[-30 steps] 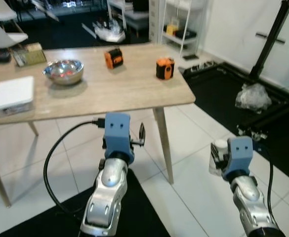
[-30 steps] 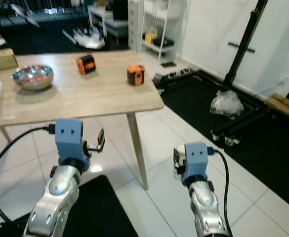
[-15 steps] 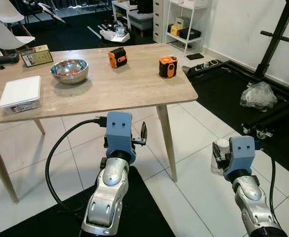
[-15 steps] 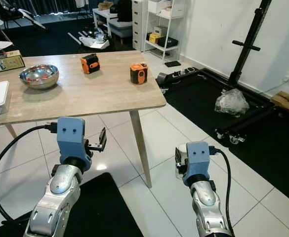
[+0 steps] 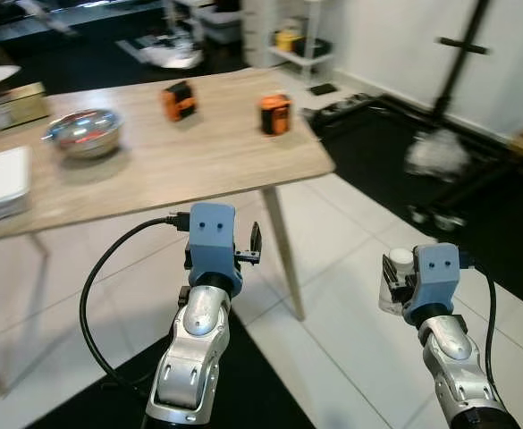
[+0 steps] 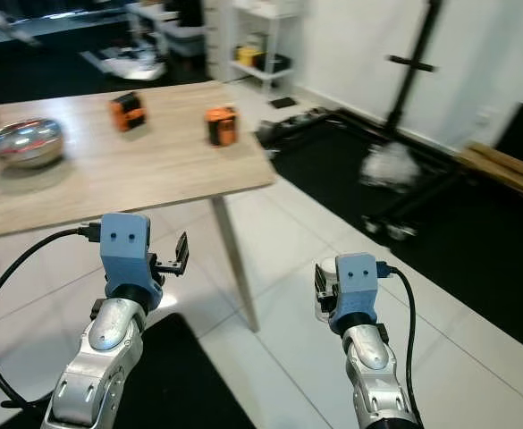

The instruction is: Restocking fridge

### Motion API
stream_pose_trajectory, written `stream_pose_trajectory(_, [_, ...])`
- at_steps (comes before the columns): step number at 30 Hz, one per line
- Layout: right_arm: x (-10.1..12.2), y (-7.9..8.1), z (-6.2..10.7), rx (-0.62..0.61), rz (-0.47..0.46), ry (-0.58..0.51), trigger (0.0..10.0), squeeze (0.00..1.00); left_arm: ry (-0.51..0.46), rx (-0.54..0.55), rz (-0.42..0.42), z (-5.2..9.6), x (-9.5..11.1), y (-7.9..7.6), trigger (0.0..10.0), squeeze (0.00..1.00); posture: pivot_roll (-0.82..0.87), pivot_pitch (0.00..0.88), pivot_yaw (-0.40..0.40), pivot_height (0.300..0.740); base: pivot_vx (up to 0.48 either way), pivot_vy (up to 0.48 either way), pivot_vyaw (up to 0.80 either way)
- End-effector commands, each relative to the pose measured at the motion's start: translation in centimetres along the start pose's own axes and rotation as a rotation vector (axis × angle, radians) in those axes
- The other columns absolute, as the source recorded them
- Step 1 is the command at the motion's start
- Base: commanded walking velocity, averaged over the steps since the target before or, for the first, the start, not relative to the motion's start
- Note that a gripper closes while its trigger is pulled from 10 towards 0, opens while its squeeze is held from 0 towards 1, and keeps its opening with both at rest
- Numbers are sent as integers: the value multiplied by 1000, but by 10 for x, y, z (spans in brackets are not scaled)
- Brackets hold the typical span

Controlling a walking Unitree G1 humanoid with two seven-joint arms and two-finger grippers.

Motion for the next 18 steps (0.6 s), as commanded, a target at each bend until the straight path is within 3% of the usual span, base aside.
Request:
stream_pose_trajectory(1, [0, -4, 2, -10, 0, -8, 10000, 0, 17, -16, -9, 1, -4, -5, 10000, 0, -54, 66, -9, 740, 0, 0, -800])
stream_pose_trajectory(18, [-2, -5, 3, -13, 1, 3, 10000, 0, 21, -24, -11, 0, -6, -6, 10000, 0, -56, 70, -9, 740, 0, 0, -800])
Point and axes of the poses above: a point about 5 cm out from each wrist's last joint towards the gripper, its own z axis pointing back from the gripper into the wrist, its own x axis along the axis of the wrist's last joint, y = z × x, the point moved 4 cm from there along -z, pointing out of the wrist towards the gripper, and after that the axes turned 12 degrees about -z, right-handed, at the moved point
